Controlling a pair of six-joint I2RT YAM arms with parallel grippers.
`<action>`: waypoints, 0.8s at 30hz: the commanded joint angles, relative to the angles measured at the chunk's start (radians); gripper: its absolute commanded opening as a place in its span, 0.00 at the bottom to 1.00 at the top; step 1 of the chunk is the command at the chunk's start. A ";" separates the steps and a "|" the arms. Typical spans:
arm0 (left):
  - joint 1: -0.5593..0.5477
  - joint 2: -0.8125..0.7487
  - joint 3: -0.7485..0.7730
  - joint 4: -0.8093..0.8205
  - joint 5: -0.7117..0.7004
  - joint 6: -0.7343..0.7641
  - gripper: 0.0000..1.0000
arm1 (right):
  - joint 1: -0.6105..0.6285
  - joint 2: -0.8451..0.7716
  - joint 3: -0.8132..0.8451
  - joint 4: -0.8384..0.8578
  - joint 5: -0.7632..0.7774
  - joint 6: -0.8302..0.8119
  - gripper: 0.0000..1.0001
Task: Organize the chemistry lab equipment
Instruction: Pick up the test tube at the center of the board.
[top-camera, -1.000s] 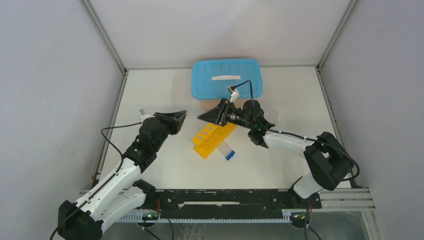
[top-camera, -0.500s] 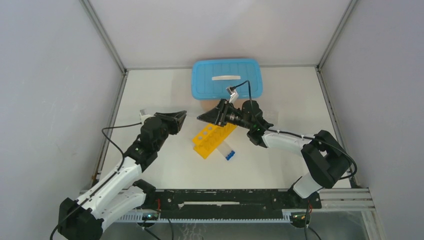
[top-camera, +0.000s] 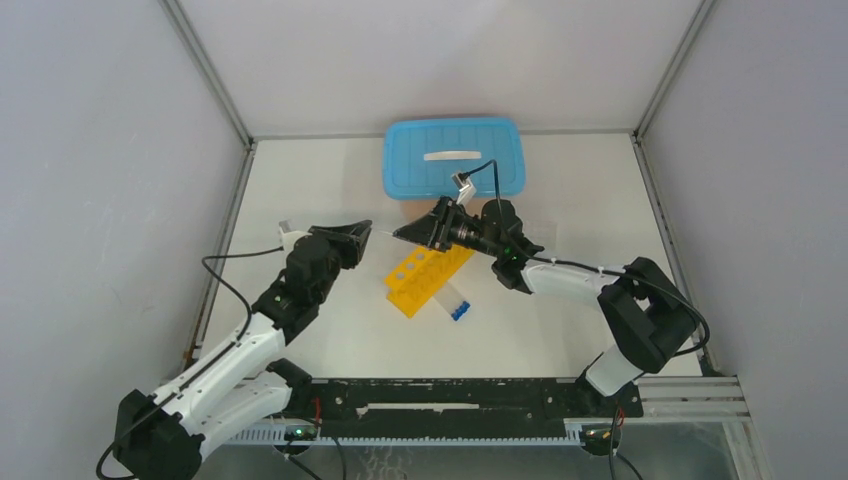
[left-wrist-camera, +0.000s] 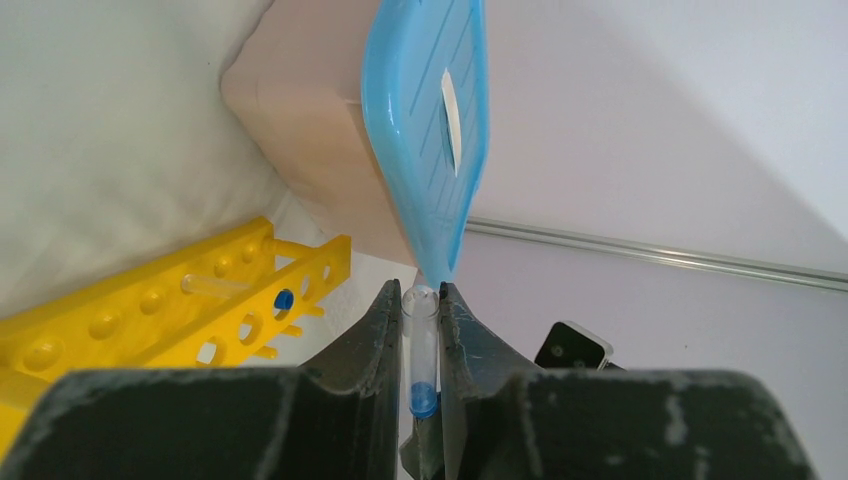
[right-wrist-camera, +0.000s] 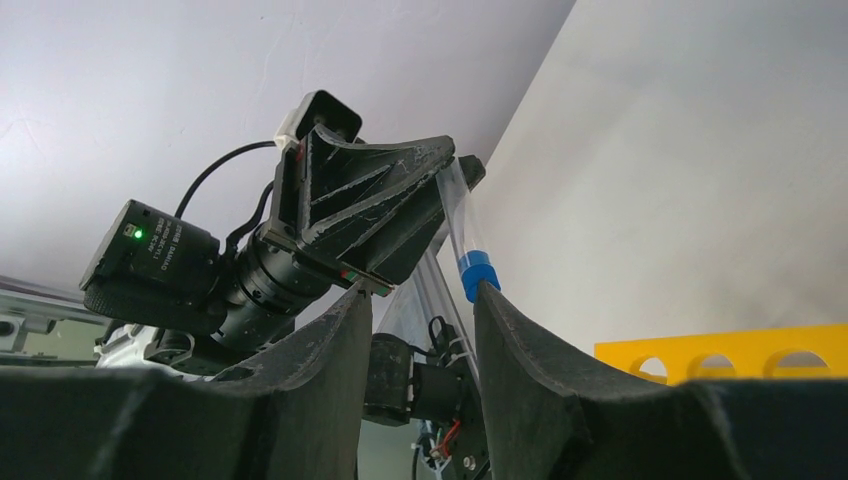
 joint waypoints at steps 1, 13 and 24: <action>-0.054 -0.012 0.073 0.064 0.117 -0.014 0.11 | 0.032 0.023 0.043 0.106 0.012 0.020 0.49; -0.055 -0.034 0.064 0.049 0.132 -0.008 0.10 | 0.025 0.059 0.048 0.164 -0.050 0.067 0.51; -0.056 -0.031 0.068 0.050 0.140 0.000 0.09 | 0.017 0.073 0.054 0.182 -0.096 0.091 0.51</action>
